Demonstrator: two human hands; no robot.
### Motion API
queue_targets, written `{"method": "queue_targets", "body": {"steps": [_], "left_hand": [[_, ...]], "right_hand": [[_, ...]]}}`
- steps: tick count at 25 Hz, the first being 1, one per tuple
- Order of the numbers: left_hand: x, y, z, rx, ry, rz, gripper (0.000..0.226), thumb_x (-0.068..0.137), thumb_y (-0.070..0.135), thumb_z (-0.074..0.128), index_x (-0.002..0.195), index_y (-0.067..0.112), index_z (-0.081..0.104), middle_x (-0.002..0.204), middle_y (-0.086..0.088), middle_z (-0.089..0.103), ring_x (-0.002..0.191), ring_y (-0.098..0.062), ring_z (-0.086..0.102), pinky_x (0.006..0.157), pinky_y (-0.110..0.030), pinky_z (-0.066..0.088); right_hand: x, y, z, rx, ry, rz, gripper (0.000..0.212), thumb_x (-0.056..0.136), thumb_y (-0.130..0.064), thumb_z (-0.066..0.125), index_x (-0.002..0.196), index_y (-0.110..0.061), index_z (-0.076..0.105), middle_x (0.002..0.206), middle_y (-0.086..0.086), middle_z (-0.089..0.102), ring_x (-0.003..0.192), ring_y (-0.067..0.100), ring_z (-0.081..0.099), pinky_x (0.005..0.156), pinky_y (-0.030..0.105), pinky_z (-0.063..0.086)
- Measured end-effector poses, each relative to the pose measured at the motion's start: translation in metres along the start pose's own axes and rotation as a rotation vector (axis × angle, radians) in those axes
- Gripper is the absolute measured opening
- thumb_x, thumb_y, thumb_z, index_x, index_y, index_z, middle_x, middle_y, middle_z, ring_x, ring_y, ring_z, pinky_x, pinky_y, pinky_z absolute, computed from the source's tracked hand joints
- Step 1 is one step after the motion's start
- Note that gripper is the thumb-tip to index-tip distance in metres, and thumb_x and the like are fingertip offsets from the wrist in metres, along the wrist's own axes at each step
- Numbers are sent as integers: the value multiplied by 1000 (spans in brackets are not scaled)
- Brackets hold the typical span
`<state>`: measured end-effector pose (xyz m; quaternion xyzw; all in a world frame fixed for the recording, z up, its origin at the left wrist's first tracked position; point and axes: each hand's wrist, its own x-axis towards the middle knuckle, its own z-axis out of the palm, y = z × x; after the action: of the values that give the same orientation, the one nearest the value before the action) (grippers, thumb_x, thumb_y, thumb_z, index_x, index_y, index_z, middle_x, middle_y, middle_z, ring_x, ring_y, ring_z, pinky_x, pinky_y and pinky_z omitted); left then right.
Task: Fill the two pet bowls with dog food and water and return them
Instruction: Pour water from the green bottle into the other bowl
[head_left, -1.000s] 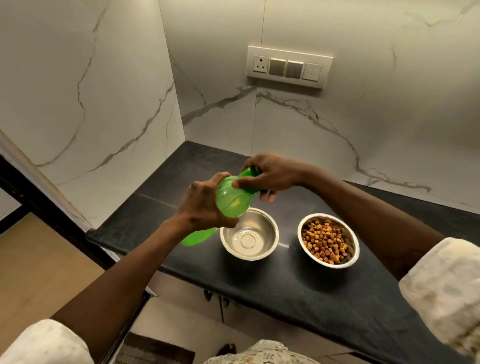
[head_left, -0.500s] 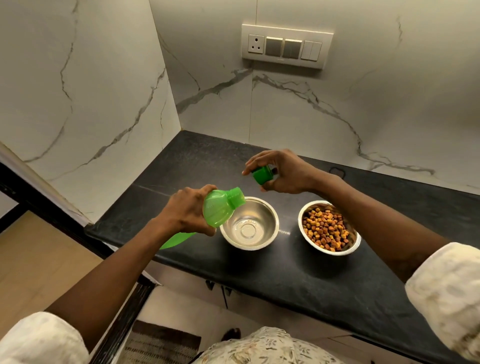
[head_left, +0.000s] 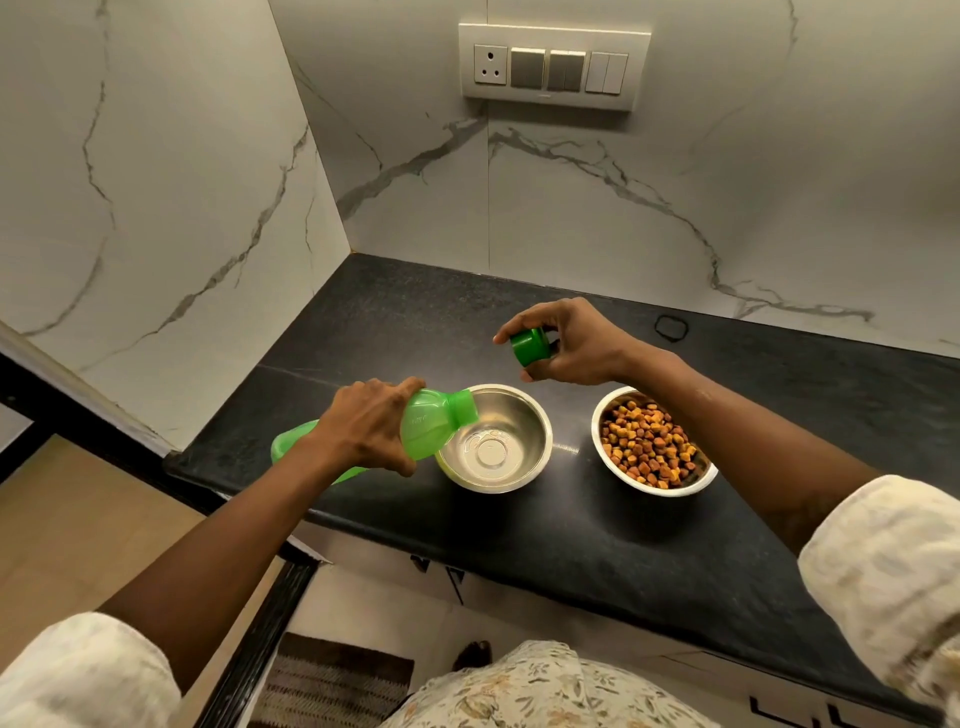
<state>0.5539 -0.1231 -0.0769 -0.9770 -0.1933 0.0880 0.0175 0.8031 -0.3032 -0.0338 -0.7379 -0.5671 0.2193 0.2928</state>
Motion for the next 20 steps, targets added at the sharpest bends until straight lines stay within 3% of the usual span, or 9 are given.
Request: {"method": "queue_targets", "body": {"steps": [20], "left_hand": [[0, 6, -10, 126, -61, 32, 113, 52, 69, 82, 146, 23, 40, 110, -8, 72, 87, -28, 70, 75, -41, 57]], "right_hand": [[-15, 10, -5, 43, 33, 17, 53, 79, -9, 89, 126, -27, 73, 135, 4, 64, 128, 25, 58, 97, 47, 61]]}}
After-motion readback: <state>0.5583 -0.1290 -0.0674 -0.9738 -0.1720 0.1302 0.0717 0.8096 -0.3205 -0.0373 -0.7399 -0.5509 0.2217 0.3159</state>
